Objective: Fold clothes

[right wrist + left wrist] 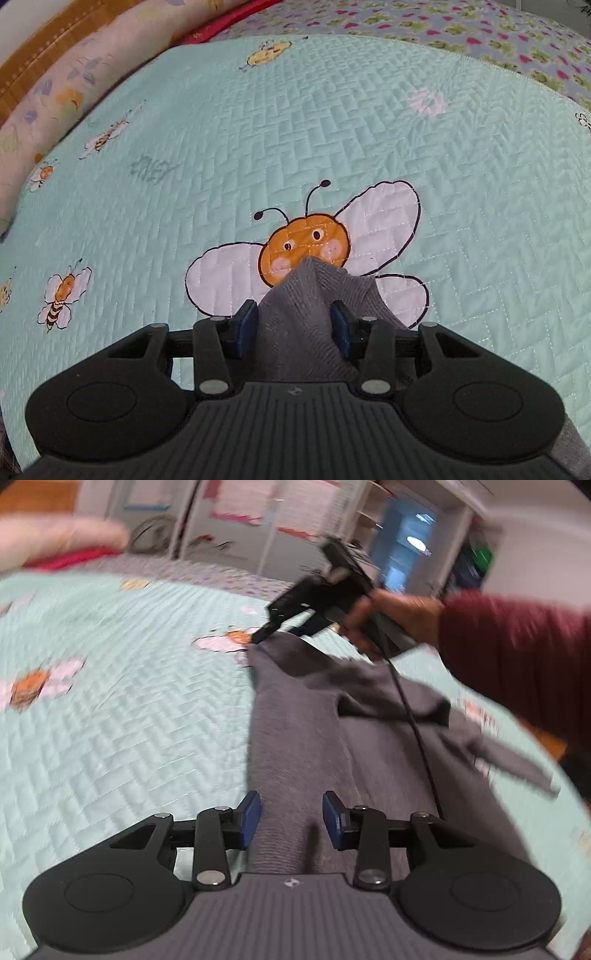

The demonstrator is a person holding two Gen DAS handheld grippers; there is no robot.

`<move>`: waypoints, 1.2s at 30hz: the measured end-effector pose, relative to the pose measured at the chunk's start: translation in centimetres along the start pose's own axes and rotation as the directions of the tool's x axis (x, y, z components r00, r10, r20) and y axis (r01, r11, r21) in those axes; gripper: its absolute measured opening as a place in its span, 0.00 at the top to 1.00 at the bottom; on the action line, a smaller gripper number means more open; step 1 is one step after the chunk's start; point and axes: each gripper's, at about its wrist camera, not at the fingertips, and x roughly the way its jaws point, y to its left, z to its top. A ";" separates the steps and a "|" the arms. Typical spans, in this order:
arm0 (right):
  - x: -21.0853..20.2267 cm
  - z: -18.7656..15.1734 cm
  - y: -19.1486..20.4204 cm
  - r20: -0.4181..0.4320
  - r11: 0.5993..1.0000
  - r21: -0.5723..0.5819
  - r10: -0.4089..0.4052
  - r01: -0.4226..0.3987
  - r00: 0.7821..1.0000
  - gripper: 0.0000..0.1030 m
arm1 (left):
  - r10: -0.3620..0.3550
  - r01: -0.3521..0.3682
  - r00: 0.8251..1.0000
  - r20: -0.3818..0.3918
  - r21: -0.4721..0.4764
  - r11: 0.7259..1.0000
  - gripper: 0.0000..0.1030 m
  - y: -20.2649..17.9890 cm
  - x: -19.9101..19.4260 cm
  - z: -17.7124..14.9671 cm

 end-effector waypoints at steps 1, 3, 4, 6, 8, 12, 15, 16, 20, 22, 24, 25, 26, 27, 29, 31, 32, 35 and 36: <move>-0.2 -0.3 0.0 0.013 1.000 -0.002 -0.014 0.014 1.000 0.88 | 0.011 -0.010 1.000 -0.006 0.026 1.000 0.52 -0.4 0.2 -0.4; -0.3 -0.1 -0.4 0.042 1.000 0.000 -0.019 0.019 0.999 0.89 | 0.038 -0.037 0.999 -0.019 0.032 0.999 0.51 -0.6 0.5 -1.0; -0.3 -0.3 -0.3 0.057 0.999 -0.007 -0.031 0.031 0.998 0.90 | 0.053 -0.053 0.998 -0.026 0.022 0.998 0.50 -0.7 0.6 -1.3; -0.1 -0.7 -0.5 0.082 0.999 0.000 -0.043 0.043 0.996 0.91 | 0.076 -0.074 0.997 -0.031 0.047 0.996 0.47 -1.4 0.6 -1.8; 0.5 -0.9 -1.1 0.102 0.999 0.028 -0.043 0.040 0.994 0.92 | 0.106 -0.103 0.994 -0.024 0.099 0.990 0.46 -2.2 0.7 -2.4; 1.0 -1.6 -2.6 0.145 0.995 0.099 -0.019 0.005 0.989 0.94 | 0.112 -0.110 0.994 -0.018 0.091 0.990 0.46 -2.3 0.6 -2.8; 0.6 -2.0 -2.6 0.170 0.990 0.138 -0.030 0.006 0.985 0.90 | 0.116 -0.113 0.993 -0.023 0.104 0.988 0.44 -2.3 0.7 -2.5; 0.2 -2.1 -2.1 0.189 0.989 0.145 -0.046 0.019 0.981 0.85 | 0.115 -0.112 0.993 -0.025 0.105 0.988 0.43 -2.3 0.8 -2.4; -4.5 -4.6 1.2 0.377 0.985 0.157 -0.132 0.077 0.917 0.78 | 0.118 -0.114 0.992 -0.037 0.104 0.988 0.42 -2.2 0.8 -2.2; -7.3 -6.9 2.5 0.465 0.981 0.192 -0.099 0.009 0.880 0.77 | 0.131 -0.127 0.991 -0.038 0.107 0.986 0.42 -2.5 0.8 -2.2; -7.9 -9.5 3.1 0.457 0.956 0.230 0.058 -0.181 0.888 0.77 | 0.151 -0.146 0.988 -0.033 0.122 0.982 0.41 -2.9 0.7 -2.5; -7.3 -10.9 3.4 0.434 0.929 0.258 0.135 -0.266 0.891 0.77 | 0.161 -0.156 0.987 -0.030 0.128 0.980 0.41 -3.2 0.7 -2.6; -6.7 -12.3 3.6 0.412 0.893 0.288 0.211 -0.346 0.886 0.77 | 0.168 -0.164 0.985 -0.025 0.131 0.978 0.41 -3.3 0.7 -2.7; -5.6 -13.1 3.7 0.390 0.887 0.313 0.207 -0.341 0.897 0.77 | 0.175 -0.171 0.984 -0.021 0.135 0.976 0.41 -3.5 0.7 -2.9; -3.4 -14.8 3.8 0.346 0.876 0.361 0.193 -0.320 0.918 0.83 | 0.185 -0.180 0.983 -0.019 0.142 0.973 0.41 -3.7 0.6 -3.1; -1.5 -16.2 2.8 0.350 0.838 0.420 0.204 -0.348 0.914 1.00 | 0.189 -0.184 0.982 -0.021 0.145 0.972 0.41 -3.8 0.5 -3.2; -0.7 -16.7 1.6 0.380 0.801 0.454 0.222 -0.390 0.898 1.00 | 0.189 -0.184 0.982 -0.023 0.146 0.972 0.41 -3.8 0.4 -3.2; -1.5 -16.4 1.8 0.411 0.798 0.470 0.181 -0.377 0.894 1.00 | 0.175 -0.170 0.984 -0.026 0.144 0.975 0.41 -3.6 -0.1 -3.1; -2.1 -16.3 2.5 0.419 0.818 0.450 0.162 -0.360 0.893 1.00 | 0.159 -0.154 0.987 -0.025 0.135 0.979 0.41 -3.3 -0.4 -3.0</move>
